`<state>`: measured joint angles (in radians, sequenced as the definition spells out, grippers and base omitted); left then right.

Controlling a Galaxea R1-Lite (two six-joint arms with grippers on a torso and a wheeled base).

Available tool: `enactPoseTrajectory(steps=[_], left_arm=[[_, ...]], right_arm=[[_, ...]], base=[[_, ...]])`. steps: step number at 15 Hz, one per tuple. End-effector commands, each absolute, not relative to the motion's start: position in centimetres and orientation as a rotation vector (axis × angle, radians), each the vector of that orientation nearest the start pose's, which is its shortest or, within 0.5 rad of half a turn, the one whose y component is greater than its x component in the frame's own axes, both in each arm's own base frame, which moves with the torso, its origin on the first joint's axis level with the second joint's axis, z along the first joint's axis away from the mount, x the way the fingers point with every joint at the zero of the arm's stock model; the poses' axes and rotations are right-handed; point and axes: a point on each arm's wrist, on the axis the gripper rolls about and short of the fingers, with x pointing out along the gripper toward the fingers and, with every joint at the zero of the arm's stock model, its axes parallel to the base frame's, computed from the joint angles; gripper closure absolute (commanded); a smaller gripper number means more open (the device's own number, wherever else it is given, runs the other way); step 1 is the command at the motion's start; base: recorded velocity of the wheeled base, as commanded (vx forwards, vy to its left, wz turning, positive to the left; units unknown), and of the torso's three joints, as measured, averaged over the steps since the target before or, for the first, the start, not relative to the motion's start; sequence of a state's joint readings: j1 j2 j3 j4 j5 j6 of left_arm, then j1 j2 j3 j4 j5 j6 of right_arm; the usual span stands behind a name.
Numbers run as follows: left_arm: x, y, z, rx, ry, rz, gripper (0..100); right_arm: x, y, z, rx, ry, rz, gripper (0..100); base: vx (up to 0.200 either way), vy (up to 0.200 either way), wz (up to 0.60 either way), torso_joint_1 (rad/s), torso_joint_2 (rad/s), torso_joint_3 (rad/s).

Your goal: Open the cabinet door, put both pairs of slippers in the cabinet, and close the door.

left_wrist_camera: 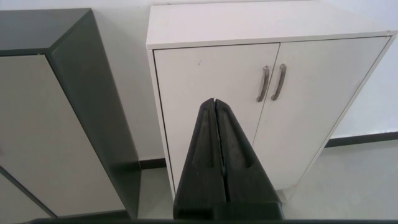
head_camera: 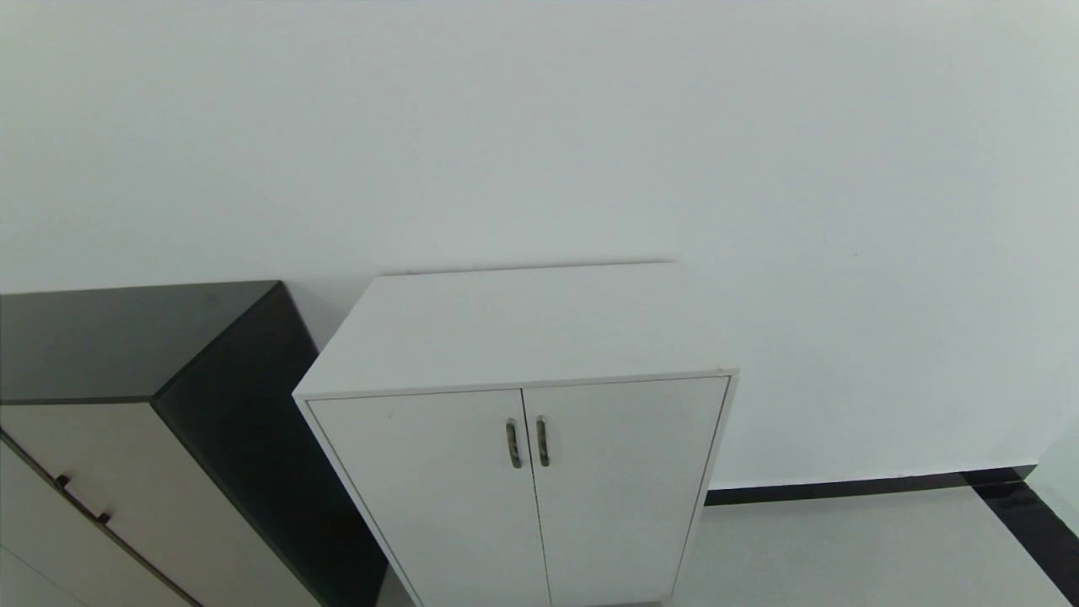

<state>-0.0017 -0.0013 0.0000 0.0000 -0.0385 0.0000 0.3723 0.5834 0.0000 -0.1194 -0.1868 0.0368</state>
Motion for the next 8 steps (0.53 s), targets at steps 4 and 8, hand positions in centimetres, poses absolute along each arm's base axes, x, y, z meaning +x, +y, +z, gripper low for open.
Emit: enactPoseTrajectory(steps=[4,8], left_arm=[[-2.28,-0.08,7.55,0.0,0.0,-0.04,100],[-2.28,-0.08,7.55,0.0,0.0,-0.04,100]], right_arm=[[0.46,-0.1,8.3,0.009,0.309,0.252,100],[-0.13,-0.17,7.9,-0.033,0.268,0.347,100]], base=[[0.0,0.0,0.0,0.0,0.0,0.0],[0.0,0.0,0.0,0.0,0.0,0.0]])
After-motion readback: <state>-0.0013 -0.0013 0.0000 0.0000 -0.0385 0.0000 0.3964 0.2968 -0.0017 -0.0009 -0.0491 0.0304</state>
